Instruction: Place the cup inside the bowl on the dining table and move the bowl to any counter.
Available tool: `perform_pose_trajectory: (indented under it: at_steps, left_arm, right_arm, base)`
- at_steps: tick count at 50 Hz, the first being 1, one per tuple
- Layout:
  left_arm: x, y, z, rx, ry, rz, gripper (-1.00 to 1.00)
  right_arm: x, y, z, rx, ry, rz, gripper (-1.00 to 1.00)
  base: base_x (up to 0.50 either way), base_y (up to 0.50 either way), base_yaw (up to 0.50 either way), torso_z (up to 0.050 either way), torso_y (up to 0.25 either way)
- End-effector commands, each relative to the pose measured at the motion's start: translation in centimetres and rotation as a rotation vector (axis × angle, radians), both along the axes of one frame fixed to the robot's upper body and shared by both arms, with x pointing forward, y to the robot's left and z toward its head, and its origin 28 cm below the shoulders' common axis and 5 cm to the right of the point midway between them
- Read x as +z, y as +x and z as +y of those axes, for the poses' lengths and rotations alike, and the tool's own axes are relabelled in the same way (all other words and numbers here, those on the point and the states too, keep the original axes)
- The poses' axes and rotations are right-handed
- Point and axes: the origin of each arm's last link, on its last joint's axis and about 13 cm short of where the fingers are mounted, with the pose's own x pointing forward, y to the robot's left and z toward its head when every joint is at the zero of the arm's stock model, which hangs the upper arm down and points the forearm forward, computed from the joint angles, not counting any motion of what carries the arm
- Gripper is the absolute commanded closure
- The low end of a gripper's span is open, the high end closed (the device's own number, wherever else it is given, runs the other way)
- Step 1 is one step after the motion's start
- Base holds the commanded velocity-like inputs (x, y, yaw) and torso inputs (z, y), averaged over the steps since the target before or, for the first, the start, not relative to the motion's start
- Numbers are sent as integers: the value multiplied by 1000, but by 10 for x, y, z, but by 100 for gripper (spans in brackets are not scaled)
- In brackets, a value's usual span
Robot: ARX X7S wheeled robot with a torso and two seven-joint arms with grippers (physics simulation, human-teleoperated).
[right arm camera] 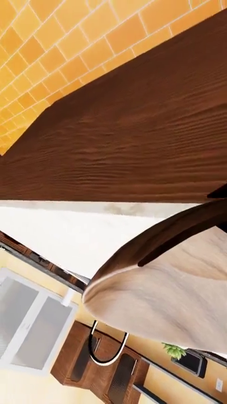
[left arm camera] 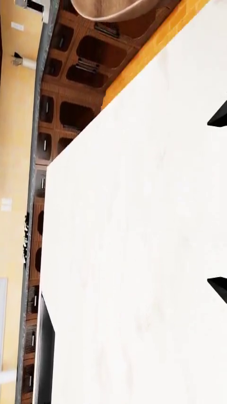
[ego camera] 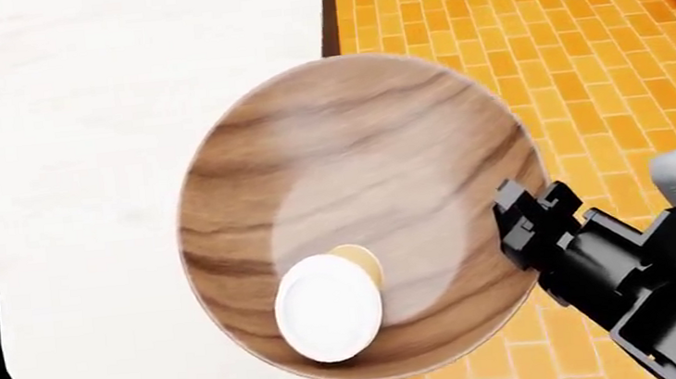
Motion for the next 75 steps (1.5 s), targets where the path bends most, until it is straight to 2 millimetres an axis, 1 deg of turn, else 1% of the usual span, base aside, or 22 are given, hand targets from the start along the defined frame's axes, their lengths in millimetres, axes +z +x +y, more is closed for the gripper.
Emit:
perform_pose_trajectory:
  at_steps: [1,14,34,48,58,62,75]
  left_arm:
    - [0,0,-1,-1,0,0,-100]
    - [0,-2,1,-1,-2,-2,-100]
    - [0,2,-1,-7,-1,-1,-100]
    - [-3,1,-3,-7,-7,5,-100]
    - [-5,0,-3,-13,-9,8,-100]
    - [-5,0,-2,-10,-10,10,-100]
    - [-4,0,-2,-12,-8,8,-100]
  right_arm:
    - [6,-1,-3,-22,49,-58,100]
    - [6,0,-3,-35,50,-53,100]
    - [5,-1,-4,-45,52,-62,100]
    - [5,-1,-4,-53,38,-103,100]
    - [3,-2,-4,-55,22,-111,100]
    - [1,-3,-4,-55,25,-111,100]
    - [3,-2,-5,-64,22,-115,100]
  base:
    - [227,-500,0,0,0]
    - [241,-500,0,0,1]
    - [260,-500,0,0,1]
    - [324,-459,0,0,1]
    - [455,-301,0,2,1]
    - [500,-102,0,0,3]
    - [500,-50,0,0,1]
